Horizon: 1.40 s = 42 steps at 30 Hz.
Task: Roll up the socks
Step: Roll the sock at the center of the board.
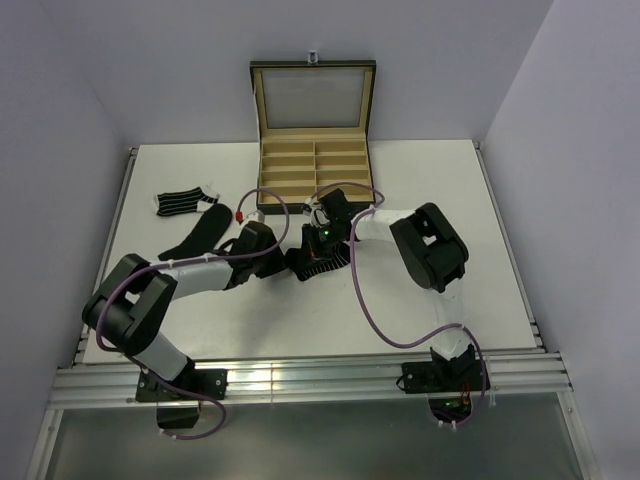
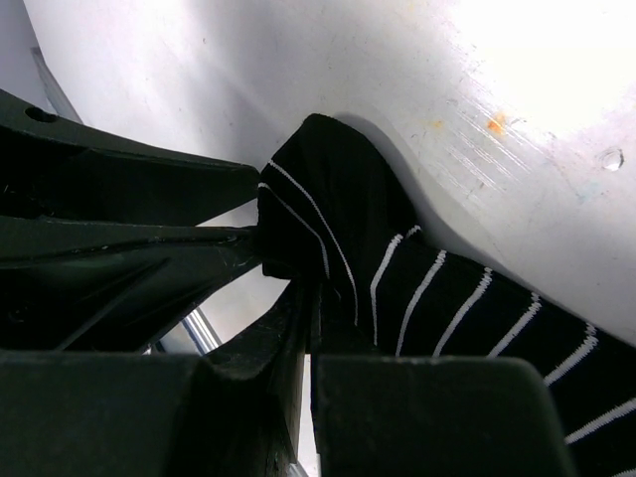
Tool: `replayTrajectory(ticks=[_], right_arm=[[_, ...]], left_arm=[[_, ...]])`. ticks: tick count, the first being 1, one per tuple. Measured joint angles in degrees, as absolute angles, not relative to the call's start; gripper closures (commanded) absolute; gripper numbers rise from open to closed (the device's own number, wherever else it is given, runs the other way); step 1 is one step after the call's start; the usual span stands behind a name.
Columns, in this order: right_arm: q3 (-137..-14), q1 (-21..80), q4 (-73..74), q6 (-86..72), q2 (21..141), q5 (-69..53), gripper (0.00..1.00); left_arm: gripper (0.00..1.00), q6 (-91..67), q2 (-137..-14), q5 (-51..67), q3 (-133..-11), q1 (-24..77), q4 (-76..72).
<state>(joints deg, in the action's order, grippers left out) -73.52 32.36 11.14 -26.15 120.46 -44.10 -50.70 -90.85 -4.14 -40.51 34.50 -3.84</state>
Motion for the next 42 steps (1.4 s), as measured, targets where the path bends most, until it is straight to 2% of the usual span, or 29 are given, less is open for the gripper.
replayTrajectory(ticks=[19,22,28,37,42], right_arm=[[-73.5,32.3,11.1,-26.2,120.5,-44.1,1.00],[-73.5,32.3,11.2,-26.2,120.5,-44.1,0.98],[-73.5,32.3,11.2,-26.7,120.5,-44.0,0.90],[-73.5,32.3,11.3,-27.4,119.8,-42.7,0.67],[-72.6,32.3,11.7,-27.1,116.3,-38.1,0.62]], left_arm=[[0.61,-52.2,-93.9,-4.9,-43.6,34.5,-3.6],[0.62,-53.1,-95.0,-5.8,-45.2,34.5,-2.6],[0.67,-55.1,-96.2,-7.6,-47.3,34.6,0.2],[0.72,-56.9,-97.5,-9.2,-49.1,34.6,2.2],[0.73,-57.8,-98.1,-9.8,-50.0,34.7,2.9]])
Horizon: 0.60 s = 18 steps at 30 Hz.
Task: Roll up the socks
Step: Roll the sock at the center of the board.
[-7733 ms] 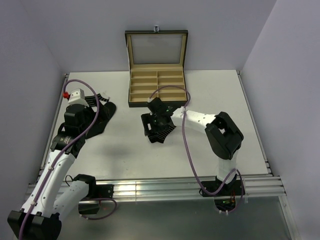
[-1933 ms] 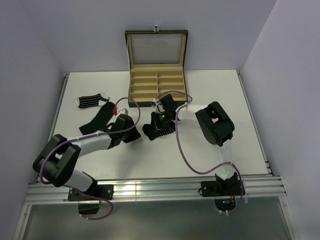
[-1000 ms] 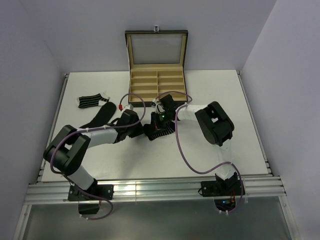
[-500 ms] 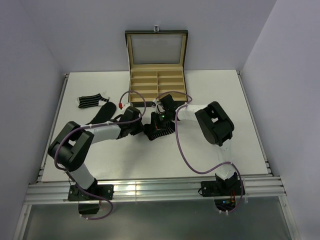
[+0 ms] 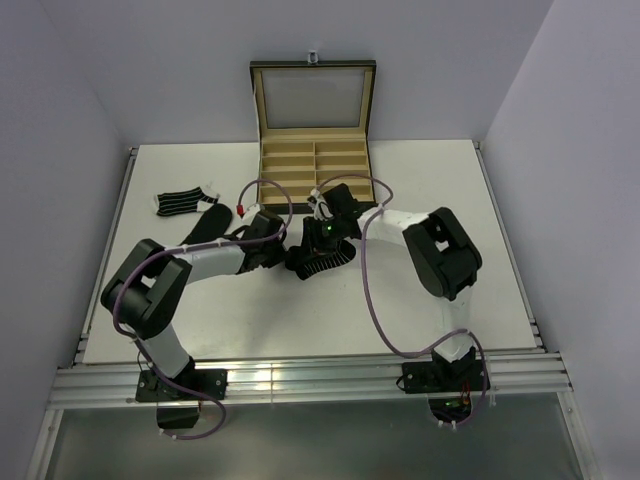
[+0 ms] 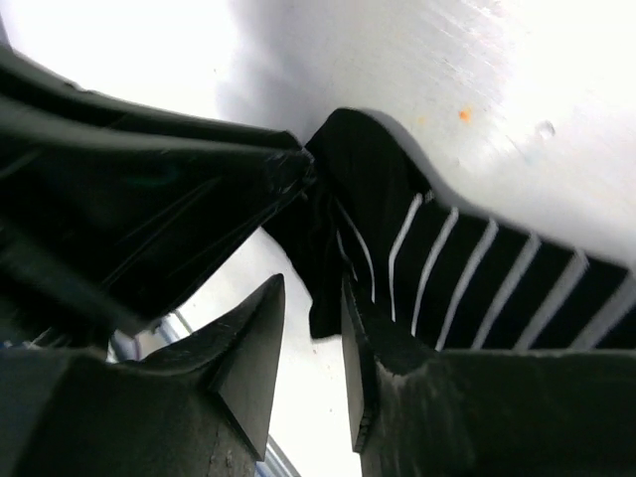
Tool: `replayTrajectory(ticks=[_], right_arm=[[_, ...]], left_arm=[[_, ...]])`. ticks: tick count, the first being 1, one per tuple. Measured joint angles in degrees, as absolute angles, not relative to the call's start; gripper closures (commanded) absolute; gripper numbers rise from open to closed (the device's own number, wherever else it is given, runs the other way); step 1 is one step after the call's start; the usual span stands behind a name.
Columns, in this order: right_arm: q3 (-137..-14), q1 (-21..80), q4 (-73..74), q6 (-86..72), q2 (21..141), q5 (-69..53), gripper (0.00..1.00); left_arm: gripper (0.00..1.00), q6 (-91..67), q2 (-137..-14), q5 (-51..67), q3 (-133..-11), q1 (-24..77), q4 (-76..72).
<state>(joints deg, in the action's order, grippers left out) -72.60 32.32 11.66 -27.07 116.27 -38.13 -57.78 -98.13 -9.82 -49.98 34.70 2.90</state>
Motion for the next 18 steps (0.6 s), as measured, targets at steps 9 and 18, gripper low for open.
replayTrajectory(ticks=[9,18], right_arm=[[-63.0,34.9,5.9,-23.0,101.8,-25.4,0.60],[-54.0,45.9,-3.3,-14.9,97.6,-8.2,0.58]], left_arm=[[0.73,-57.9,-98.7,-10.3,-50.8,34.9,3.6],[0.73,-58.0,-98.7,-10.3,-50.8,34.9,3.5]])
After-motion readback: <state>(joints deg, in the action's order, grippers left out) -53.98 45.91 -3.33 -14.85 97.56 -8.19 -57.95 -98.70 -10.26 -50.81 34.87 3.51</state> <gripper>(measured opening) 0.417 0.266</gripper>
